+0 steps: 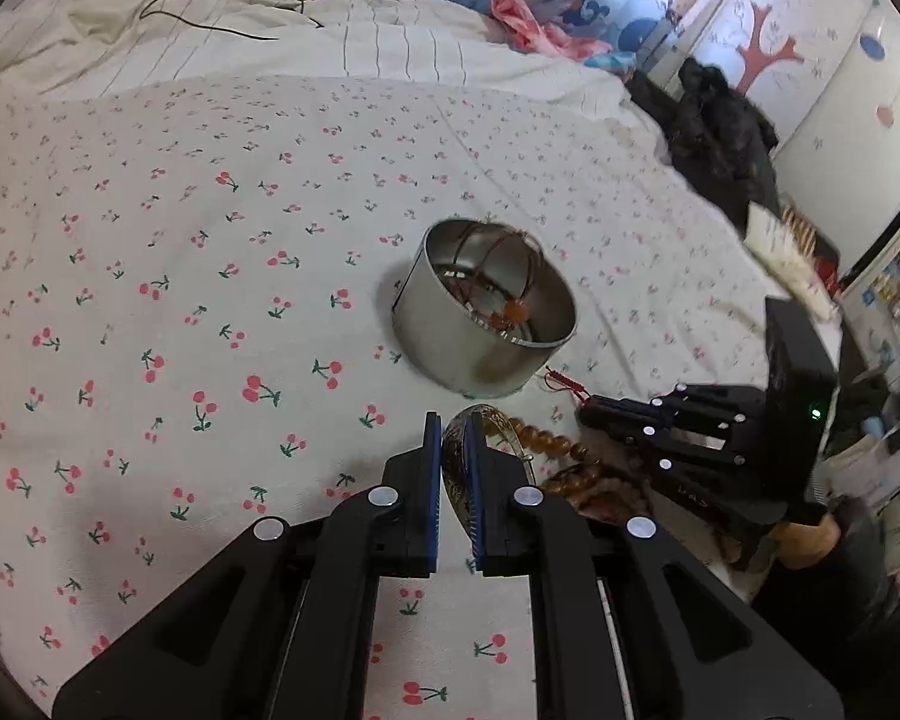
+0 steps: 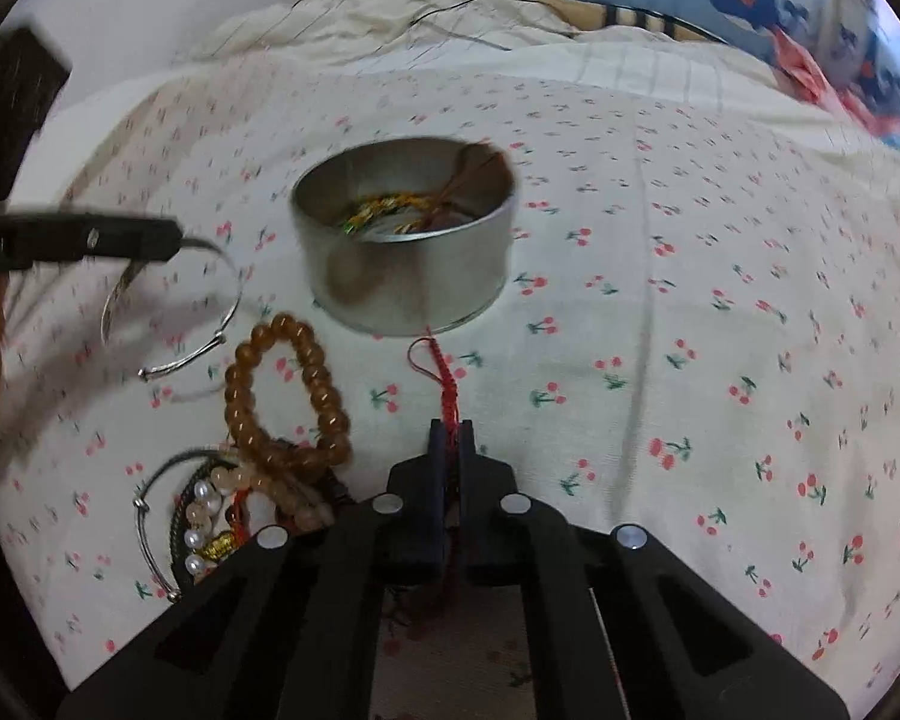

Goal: Organize jewelry

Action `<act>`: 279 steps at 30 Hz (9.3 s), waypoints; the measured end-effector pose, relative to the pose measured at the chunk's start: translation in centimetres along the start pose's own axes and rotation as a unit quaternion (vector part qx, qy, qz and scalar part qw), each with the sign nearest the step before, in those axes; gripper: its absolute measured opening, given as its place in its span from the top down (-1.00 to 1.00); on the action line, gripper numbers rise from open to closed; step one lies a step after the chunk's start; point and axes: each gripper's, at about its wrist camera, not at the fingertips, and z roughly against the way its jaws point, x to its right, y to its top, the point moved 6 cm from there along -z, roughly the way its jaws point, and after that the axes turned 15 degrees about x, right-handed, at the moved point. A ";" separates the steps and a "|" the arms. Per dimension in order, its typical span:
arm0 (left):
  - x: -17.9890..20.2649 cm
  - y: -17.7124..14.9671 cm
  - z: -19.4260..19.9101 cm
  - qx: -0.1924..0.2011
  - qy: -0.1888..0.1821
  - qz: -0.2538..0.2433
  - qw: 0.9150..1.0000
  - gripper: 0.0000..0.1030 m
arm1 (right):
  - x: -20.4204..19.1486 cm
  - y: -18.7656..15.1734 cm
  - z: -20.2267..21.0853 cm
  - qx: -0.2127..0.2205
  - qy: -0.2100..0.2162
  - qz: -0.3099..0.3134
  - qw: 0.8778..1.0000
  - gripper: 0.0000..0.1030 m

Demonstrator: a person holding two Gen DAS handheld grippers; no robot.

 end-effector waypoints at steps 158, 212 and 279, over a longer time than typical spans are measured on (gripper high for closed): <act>0.9 -2.1 -5.2 -0.017 0.027 0.028 0.999 0.81 | -0.3 3.0 9.4 0.086 0.229 -0.152 0.958 0.94; 4.8 7.4 -7.5 0.058 0.022 -0.034 0.997 0.81 | 2.4 11.5 0.6 0.132 0.200 -0.224 0.945 0.94; -0.4 -1.7 0.6 0.063 0.251 -0.086 0.962 -0.45 | -0.7 -0.9 1.9 0.020 -0.013 -0.066 0.998 -0.50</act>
